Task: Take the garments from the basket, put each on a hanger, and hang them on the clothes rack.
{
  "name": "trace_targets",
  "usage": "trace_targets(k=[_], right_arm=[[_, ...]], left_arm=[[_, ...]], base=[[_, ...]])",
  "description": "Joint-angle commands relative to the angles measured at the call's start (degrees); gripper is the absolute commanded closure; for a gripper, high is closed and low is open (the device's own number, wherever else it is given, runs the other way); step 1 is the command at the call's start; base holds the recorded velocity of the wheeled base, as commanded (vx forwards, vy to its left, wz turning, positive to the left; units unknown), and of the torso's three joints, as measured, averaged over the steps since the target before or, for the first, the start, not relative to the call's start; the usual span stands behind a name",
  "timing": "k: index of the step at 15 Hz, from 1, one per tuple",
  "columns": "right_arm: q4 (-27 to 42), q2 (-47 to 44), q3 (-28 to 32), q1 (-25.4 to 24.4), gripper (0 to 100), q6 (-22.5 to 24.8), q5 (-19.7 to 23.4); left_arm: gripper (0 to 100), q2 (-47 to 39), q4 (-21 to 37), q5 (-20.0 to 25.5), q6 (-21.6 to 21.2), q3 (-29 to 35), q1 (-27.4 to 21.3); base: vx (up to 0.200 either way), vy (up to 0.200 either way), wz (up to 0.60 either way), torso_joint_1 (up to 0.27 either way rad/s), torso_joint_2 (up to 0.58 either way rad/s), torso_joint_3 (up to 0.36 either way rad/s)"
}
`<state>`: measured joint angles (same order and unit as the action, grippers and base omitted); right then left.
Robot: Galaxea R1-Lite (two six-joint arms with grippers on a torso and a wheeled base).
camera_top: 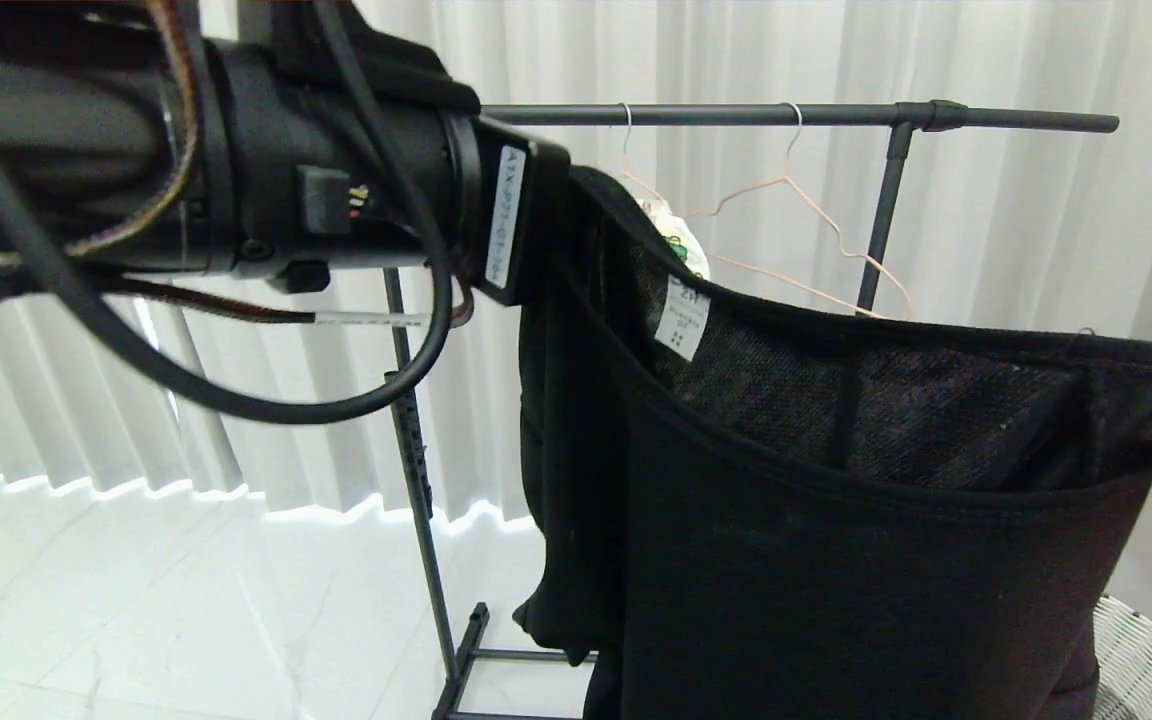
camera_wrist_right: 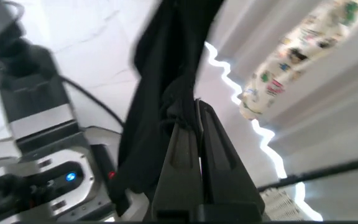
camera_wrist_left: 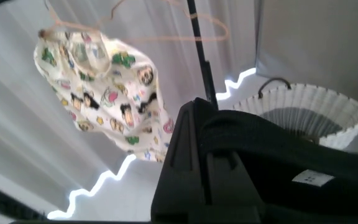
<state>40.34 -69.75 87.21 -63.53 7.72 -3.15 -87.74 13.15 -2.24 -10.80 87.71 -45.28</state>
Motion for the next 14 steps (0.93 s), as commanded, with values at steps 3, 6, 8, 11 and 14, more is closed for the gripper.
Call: trace_targets(k=[3, 6, 8, 11, 14], right_arm=[[-7.03, -0.21, -1.52, 7.71, 100, 0.02, -0.37], [-14.85, -1.35, -3.45, 9.65, 100, 0.02, -0.28], [-18.63, -2.05, -4.33, 9.65, 100, 0.02, -0.28], [-26.19, -4.16, -5.82, 9.65, 100, 0.02, -0.28], [-30.32, -5.83, -6.18, 9.65, 100, 0.02, -0.28]], left_arm=[[100, 12.59, 7.76, 0.13, 2.01, -8.08, -3.59], [100, 16.37, 14.18, 0.13, 8.08, -7.82, -10.71], [100, 17.69, 17.17, 0.13, 10.8, -7.56, -15.98], [100, 17.77, 17.43, 0.13, 15.81, -6.76, -23.19], [100, 17.86, 17.43, 0.13, 17.48, -6.76, -25.04]], base=[[0.0, 0.0, 0.0, 0.0, 0.0, 0.0], [0.0, 0.0, 0.0, 0.0, 0.0, 0.0], [0.0, 0.0, 0.0, 0.0, 0.0, 0.0], [0.0, 0.0, 0.0, 0.0, 0.0, 0.0], [0.0, 0.0, 0.0, 0.0, 0.0, 0.0]])
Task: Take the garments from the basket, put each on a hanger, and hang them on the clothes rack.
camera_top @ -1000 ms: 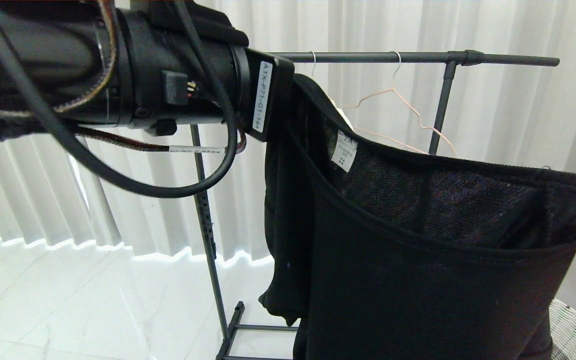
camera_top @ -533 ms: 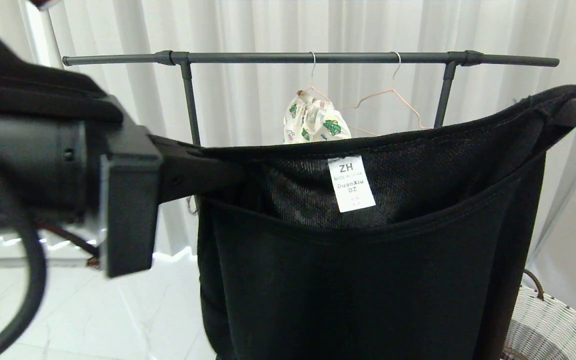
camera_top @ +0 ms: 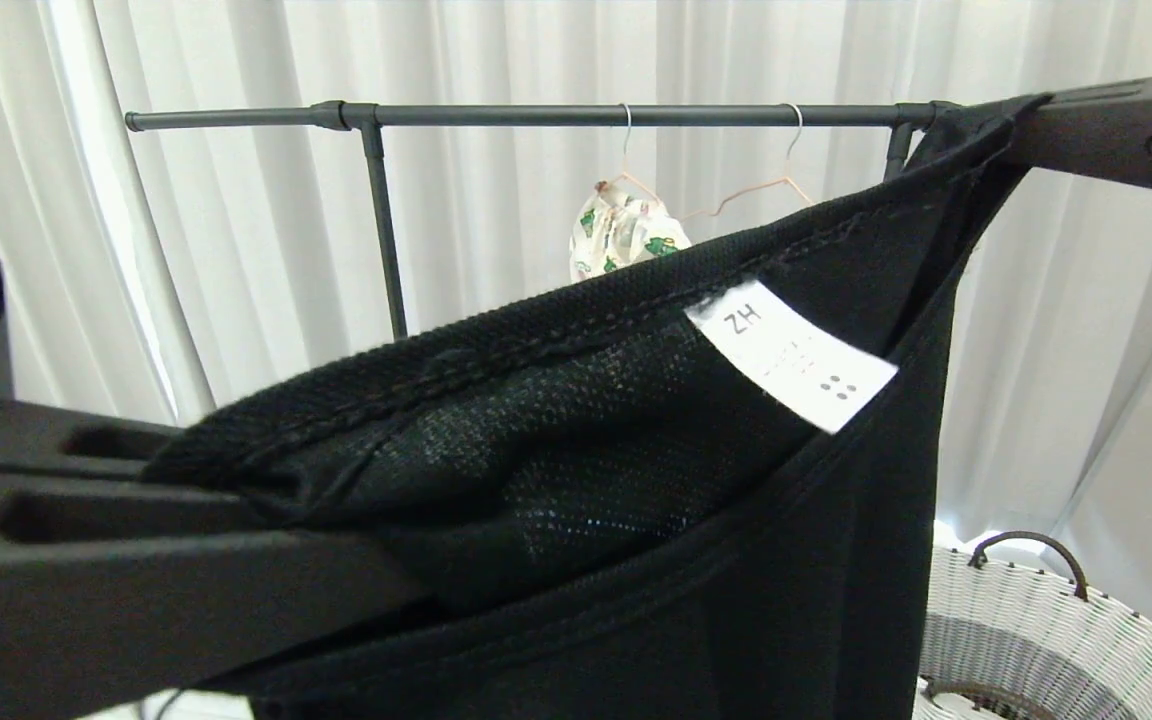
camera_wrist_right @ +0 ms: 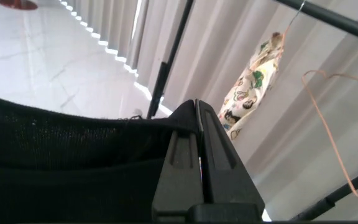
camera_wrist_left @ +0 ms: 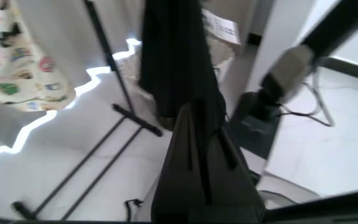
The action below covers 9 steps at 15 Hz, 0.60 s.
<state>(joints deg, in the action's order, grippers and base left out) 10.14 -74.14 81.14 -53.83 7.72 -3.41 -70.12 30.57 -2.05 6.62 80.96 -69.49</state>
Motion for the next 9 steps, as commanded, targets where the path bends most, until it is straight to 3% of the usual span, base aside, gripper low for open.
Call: trace_targets(k=[1, 5, 7, 8, 9], right_arm=[[-0.12, -1.44, -0.11, -0.04, 100, 0.02, -0.01], [0.05, -0.83, -0.11, 0.4, 100, 0.02, -0.01], [1.55, 1.11, -0.19, 0.48, 100, 0.02, 0.07], [5.5, 3.22, -0.11, 0.4, 100, 0.11, 0.34], [8.75, 4.45, -0.11, 0.04, 100, 0.11, 0.78]], left_arm=[[100, 0.25, 0.01, -0.06, 0.06, 0.08, -0.83], [100, 0.07, 0.19, -0.59, -0.12, 0.08, -0.21], [100, -1.33, 1.07, -2.79, -2.4, -0.01, 6.64], [100, -2.92, 0.98, -5.77, -6.88, 0.43, 11.39], [100, -4.06, 0.8, -6.92, -9.61, 1.04, 12.97]], base=[[0.0, 0.0, 0.0, 0.0, 0.0, 0.0], [0.0, 0.0, 0.0, 0.0, 0.0, 0.0], [0.0, 0.0, 0.0, 0.0, 0.0, 0.0], [0.0, 0.0, 0.0, 0.0, 0.0, 0.0], [0.0, 0.0, 0.0, 0.0, 0.0, 0.0]])
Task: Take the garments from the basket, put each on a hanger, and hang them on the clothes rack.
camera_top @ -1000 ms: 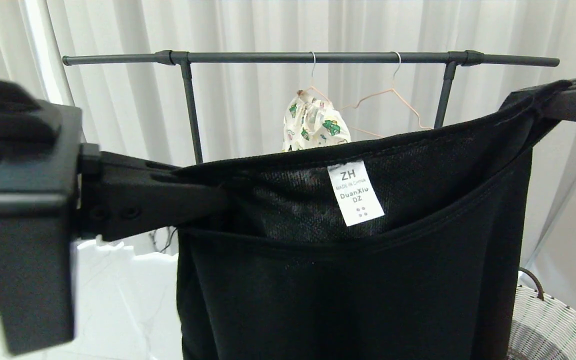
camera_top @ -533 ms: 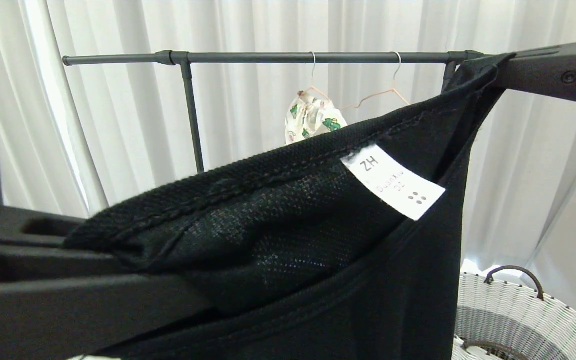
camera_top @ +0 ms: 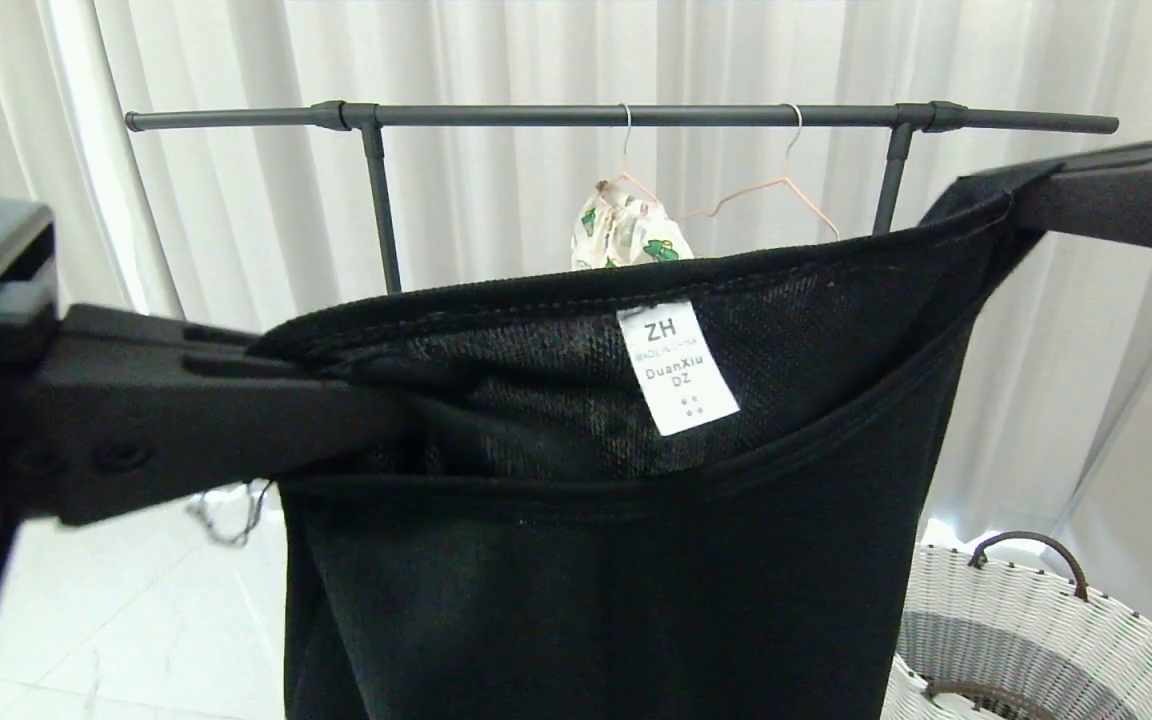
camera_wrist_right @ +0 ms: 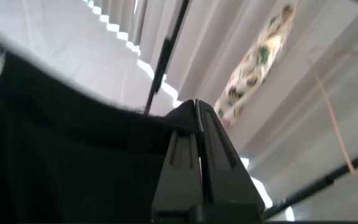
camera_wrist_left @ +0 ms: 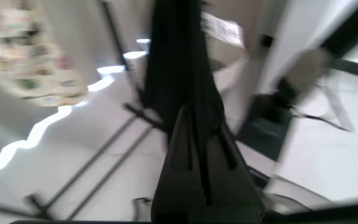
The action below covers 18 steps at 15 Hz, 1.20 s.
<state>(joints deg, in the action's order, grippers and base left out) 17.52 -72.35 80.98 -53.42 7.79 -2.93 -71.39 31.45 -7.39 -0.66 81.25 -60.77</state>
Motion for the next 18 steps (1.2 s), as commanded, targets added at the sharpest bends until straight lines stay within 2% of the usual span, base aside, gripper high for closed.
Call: trace_targets(k=[1, 4, 6, 8, 18], right_arm=[[4.72, 3.8, -0.03, -1.16, 100, 0.12, 0.64], [7.0, 4.15, -0.65, -2.92, 100, 0.21, 0.55], [7.0, 4.32, -2.58, -2.83, 100, 0.3, -0.15], [7.0, 5.11, -3.73, -2.74, 100, 0.3, -2.61], [6.92, 5.29, -4.25, -1.6, 100, 0.21, -3.67]], left_arm=[[100, -3.49, -1.04, -1.31, -4.0, 1.89, 4.87], [100, -5.34, -7.02, -0.43, -4.26, 2.25, 5.05], [100, -6.13, -8.42, -0.7, -4.35, 2.6, 7.6], [100, -5.96, -9.92, -0.79, -5.32, 2.6, 9.71], [100, -5.87, -10.01, -0.79, -5.58, 2.33, 9.71]], base=[[0.0, 0.0, 0.0, 0.0, 0.0, 0.0], [0.0, 0.0, 0.0, 0.0, 0.0, 0.0], [0.0, 0.0, 0.0, 0.0, 0.0, 0.0], [0.0, 0.0, 0.0, 0.0, 0.0, 0.0], [0.0, 0.0, 0.0, 0.0, 0.0, 0.0]])
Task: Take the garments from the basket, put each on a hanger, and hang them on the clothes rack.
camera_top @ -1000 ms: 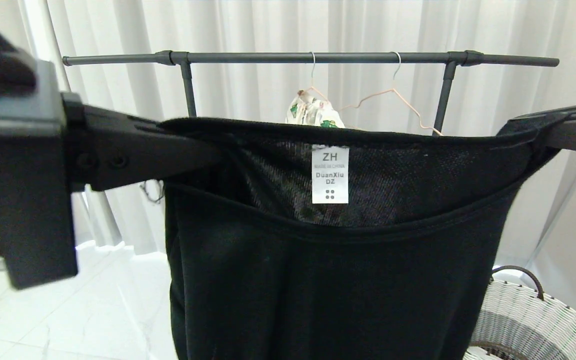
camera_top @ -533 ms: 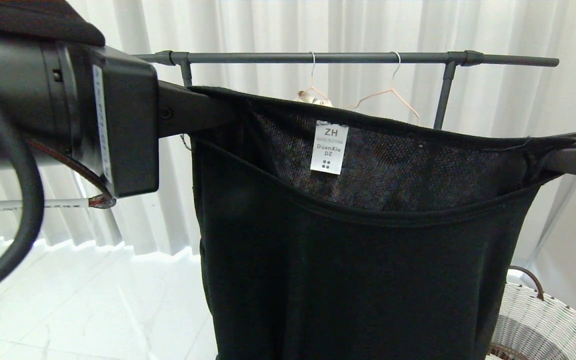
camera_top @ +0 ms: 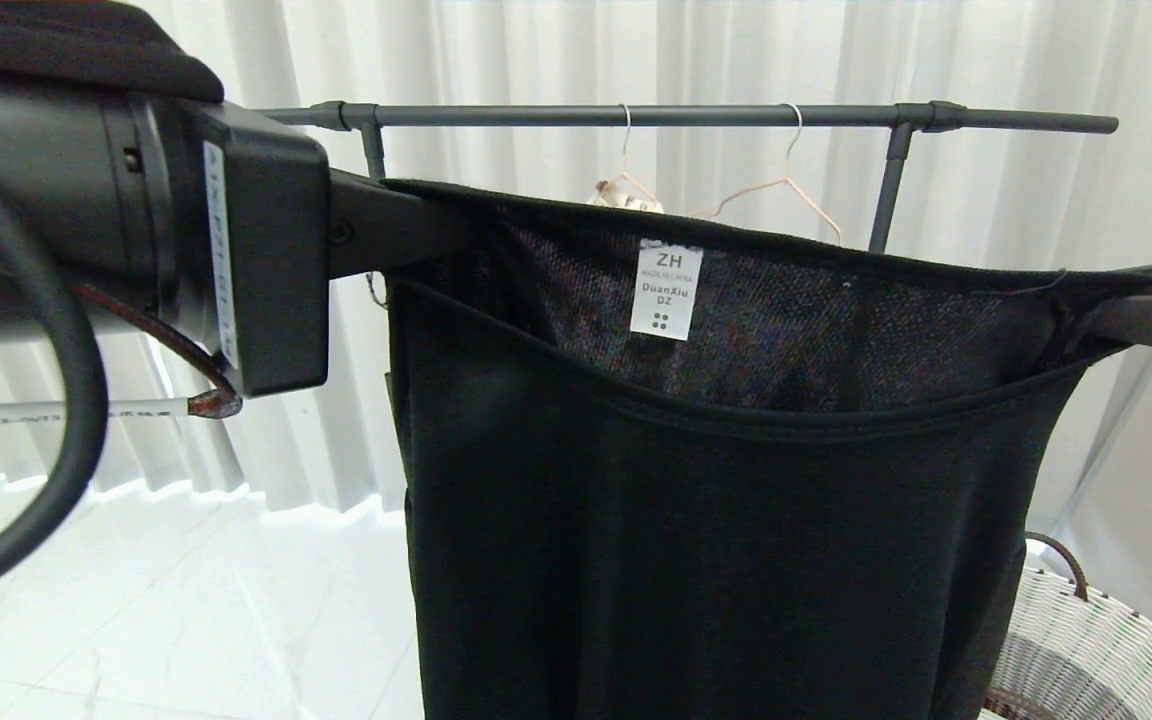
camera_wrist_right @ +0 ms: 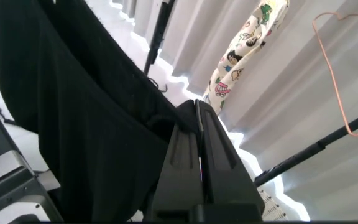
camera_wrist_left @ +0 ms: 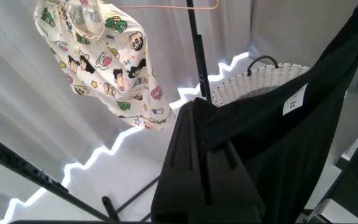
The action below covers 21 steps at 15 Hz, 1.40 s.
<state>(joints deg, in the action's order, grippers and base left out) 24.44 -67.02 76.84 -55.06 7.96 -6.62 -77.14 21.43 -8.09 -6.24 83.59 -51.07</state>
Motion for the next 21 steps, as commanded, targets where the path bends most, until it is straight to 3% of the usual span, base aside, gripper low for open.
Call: trace_targets(k=[1, 7, 9, 11, 12, 14, 16, 19, 21], right_arm=[[-0.01, -0.04, -0.28, 0.05, 0, -0.05, 0.03], [-0.01, 5.59, -7.58, -1.89, 0, 0.21, 0.73], [0.34, 6.12, -8.55, -0.04, 0, 0.13, -0.59], [6.93, 5.41, -7.4, 10.86, 0, 0.3, -7.44], [12.91, 4.36, -6.0, 18.85, 0, 0.39, -11.84], [18.89, 3.83, -5.56, 28.52, 0, 2.76, -15.0], [17.48, 4.53, -8.37, 34.06, 0, 5.93, -14.91], [7.73, 4.8, -13.47, 36.7, 0, 9.27, -15.27], [1.22, 4.89, -17.6, 38.28, 0, 10.58, -14.12]], left_arm=[[100, -0.11, 0.01, 0.01, 0.0, -0.01, 0.0], [100, -1.08, -0.51, -0.52, -0.17, -0.18, 3.87], [100, -0.82, -0.51, -1.66, -0.35, -0.71, 3.96], [100, 0.06, -0.51, -3.68, -1.23, -2.03, 3.96], [100, 0.77, -0.51, -4.56, -3.34, -2.82, 4.04], [100, 2.0, -0.51, -5.26, -7.03, -4.67, 6.15], [100, 3.58, -0.51, -5.26, -9.23, -6.95, 9.14], [100, 4.28, -0.51, -5.79, -9.58, -7.92, 12.13], [100, 4.19, -0.51, -11.86, -11.78, -9.67, 16.0]], base=[[0.0, 0.0, 0.0, 0.0, 0.0, 0.0], [0.0, 0.0, 0.0, 0.0, 0.0, 0.0], [0.0, 0.0, 0.0, 0.0, 0.0, 0.0], [0.0, 0.0, 0.0, 0.0, 0.0, 0.0], [0.0, 0.0, 0.0, 0.0, 0.0, 0.0], [0.0, 0.0, 0.0, 0.0, 0.0, 0.0], [0.0, 0.0, 0.0, 0.0, 0.0, 0.0], [0.0, 0.0, 0.0, 0.0, 0.0, 0.0], [0.0, 0.0, 0.0, 0.0, 0.0, 0.0]])
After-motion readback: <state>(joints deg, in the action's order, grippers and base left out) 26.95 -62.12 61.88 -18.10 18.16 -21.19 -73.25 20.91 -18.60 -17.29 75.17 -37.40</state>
